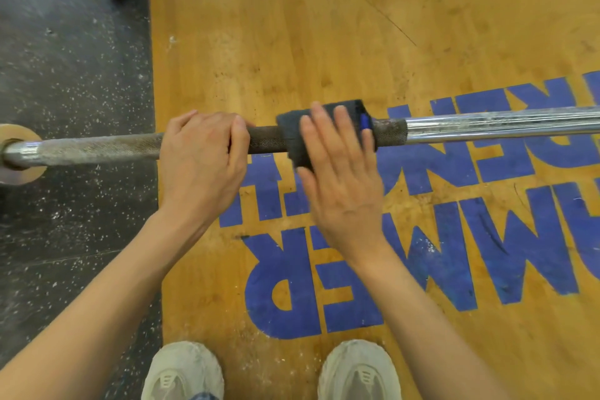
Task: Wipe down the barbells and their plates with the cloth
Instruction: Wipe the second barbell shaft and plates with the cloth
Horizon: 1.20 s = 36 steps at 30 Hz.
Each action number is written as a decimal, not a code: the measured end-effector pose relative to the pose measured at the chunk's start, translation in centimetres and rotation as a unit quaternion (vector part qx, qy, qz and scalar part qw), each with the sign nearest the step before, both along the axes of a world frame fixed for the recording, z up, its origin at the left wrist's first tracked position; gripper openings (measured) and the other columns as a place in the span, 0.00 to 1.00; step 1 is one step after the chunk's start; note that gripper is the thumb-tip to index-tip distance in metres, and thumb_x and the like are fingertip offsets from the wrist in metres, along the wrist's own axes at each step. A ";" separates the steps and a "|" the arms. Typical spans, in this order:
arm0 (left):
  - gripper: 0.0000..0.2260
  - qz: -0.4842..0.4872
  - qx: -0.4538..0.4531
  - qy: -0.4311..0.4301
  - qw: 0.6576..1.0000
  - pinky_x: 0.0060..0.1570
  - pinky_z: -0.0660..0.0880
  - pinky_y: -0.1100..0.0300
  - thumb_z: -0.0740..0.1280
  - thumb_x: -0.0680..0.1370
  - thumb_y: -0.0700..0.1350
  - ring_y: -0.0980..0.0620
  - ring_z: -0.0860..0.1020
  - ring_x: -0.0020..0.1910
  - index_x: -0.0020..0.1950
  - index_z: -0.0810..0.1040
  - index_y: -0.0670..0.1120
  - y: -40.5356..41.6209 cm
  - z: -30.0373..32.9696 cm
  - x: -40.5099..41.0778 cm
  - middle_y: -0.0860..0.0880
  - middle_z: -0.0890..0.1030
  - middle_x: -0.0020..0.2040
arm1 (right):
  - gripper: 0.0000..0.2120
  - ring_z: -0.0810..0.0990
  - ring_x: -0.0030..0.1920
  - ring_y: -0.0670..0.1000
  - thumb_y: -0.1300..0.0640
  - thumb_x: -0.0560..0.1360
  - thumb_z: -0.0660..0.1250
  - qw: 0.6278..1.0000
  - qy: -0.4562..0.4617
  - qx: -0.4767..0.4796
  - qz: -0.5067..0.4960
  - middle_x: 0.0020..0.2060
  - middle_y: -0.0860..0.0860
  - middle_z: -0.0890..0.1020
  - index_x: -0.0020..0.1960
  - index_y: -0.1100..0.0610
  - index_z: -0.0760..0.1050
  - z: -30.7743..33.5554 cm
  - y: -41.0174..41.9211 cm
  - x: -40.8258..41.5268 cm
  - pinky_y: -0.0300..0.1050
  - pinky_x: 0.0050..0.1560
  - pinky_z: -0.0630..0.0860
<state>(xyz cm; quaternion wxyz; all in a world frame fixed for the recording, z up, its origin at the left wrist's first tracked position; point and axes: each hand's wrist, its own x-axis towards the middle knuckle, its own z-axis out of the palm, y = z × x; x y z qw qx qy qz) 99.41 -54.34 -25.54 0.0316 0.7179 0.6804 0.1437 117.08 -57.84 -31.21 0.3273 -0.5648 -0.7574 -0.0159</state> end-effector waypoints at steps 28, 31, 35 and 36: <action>0.20 -0.022 0.063 -0.054 0.996 0.72 0.57 0.54 0.50 0.86 0.47 0.48 0.67 0.76 0.68 0.78 0.46 -4.1 -1.3 0.3 0.51 0.78 0.69 | 0.20 0.72 0.71 0.58 0.53 0.85 0.52 0.989 0.007 -0.090 -0.118 0.65 0.54 0.79 0.68 0.61 0.76 3.8 -1.9 -2.1 0.57 0.79 0.55; 0.20 -0.036 0.063 -0.046 0.996 0.73 0.57 0.54 0.50 0.86 0.48 0.47 0.67 0.76 0.71 0.76 0.46 -4.9 -1.3 -0.1 0.51 0.76 0.71 | 0.22 0.71 0.72 0.58 0.52 0.87 0.48 0.995 -0.042 -0.084 -0.035 0.68 0.54 0.77 0.71 0.60 0.74 3.8 -2.5 -0.1 0.56 0.78 0.57; 0.19 -0.041 0.062 -0.048 0.996 0.73 0.58 0.52 0.52 0.86 0.47 0.47 0.67 0.76 0.72 0.75 0.45 -6.0 -1.3 0.2 0.51 0.76 0.71 | 0.22 0.70 0.73 0.58 0.53 0.86 0.48 0.985 -0.022 -0.088 -0.144 0.67 0.54 0.77 0.69 0.60 0.74 3.8 -3.6 2.8 0.55 0.79 0.55; 0.19 -0.042 0.061 -0.047 0.996 0.73 0.58 0.51 0.52 0.86 0.47 0.47 0.66 0.76 0.72 0.75 0.45 -6.3 -1.3 0.3 0.51 0.75 0.72 | 0.21 0.70 0.72 0.58 0.53 0.86 0.49 0.983 -0.012 -0.096 -0.156 0.66 0.54 0.78 0.68 0.60 0.75 3.9 -3.7 1.3 0.56 0.79 0.54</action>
